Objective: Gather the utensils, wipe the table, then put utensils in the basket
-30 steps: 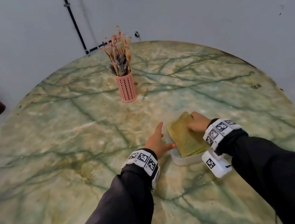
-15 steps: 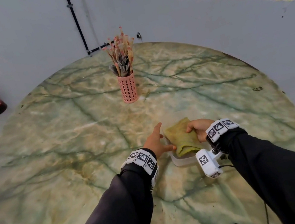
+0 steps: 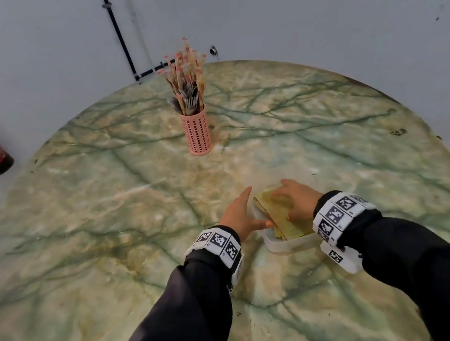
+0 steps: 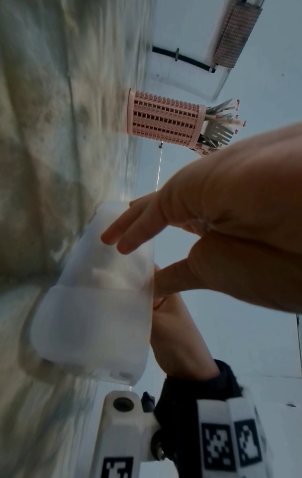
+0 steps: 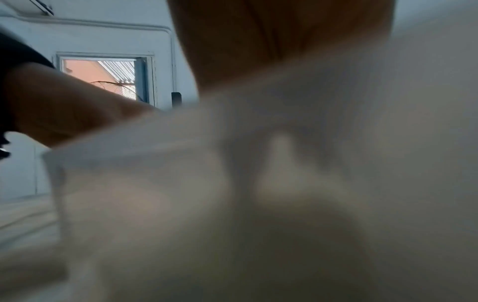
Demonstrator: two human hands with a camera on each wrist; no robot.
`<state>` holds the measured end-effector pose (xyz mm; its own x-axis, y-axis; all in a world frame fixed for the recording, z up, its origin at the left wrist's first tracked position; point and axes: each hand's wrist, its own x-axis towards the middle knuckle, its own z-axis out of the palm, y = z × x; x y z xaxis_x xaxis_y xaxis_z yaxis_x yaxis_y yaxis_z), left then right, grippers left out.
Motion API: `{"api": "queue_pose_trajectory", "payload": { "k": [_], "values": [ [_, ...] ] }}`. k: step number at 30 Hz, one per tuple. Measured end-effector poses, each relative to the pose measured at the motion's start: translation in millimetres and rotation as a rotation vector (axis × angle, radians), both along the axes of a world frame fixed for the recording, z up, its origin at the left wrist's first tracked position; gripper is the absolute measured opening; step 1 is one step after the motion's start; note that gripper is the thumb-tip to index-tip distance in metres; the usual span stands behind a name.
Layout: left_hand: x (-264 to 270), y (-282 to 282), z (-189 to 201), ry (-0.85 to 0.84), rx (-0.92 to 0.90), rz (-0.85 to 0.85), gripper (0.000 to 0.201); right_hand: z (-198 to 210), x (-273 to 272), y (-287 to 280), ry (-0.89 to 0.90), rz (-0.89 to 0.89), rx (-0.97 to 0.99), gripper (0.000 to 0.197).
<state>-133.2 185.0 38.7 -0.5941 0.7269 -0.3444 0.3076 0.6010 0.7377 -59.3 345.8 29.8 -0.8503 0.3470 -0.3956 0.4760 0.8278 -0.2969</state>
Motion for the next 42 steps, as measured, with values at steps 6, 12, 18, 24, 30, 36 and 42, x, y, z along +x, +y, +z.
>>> {"api": "queue_pose_trajectory", "payload": {
  "k": [6, 12, 18, 24, 30, 36, 42],
  "values": [
    [1.1, 1.4, 2.4, 0.04, -0.063, -0.046, 0.093, -18.9, -2.0, -8.8, -0.303, 0.107, 0.127, 0.066],
    [7.8, -2.2, 8.2, 0.071, -0.084, -0.049, 0.086, -30.6, 0.1, -19.9, -0.286, 0.029, 0.186, 0.063],
    [16.1, -4.4, 10.1, 0.048, -0.071, -0.015, 0.08, -26.9, 1.3, -29.9, -0.211, -0.036, 0.148, 0.058],
    [23.1, -7.4, 7.2, 0.093, -0.076, 0.028, 0.08, -14.8, 2.6, -54.1, -0.259, -0.074, 0.12, 0.06],
    [23.5, -5.3, 8.0, 0.099, -0.09, 0.033, 0.081, -21.7, -6.9, -56.8, -0.286, -0.107, 0.112, 0.061],
    [24.0, -12.6, 11.7, 0.136, -0.09, 0.003, 0.075, -14.0, 0.2, -49.6, -0.205, -0.102, 0.07, 0.061],
    [22.2, -48.9, 17.5, 0.161, -0.085, -0.006, 0.069, 30.1, 45.1, -49.2, -0.066, -0.119, 0.0, 0.054]
  ]
}}
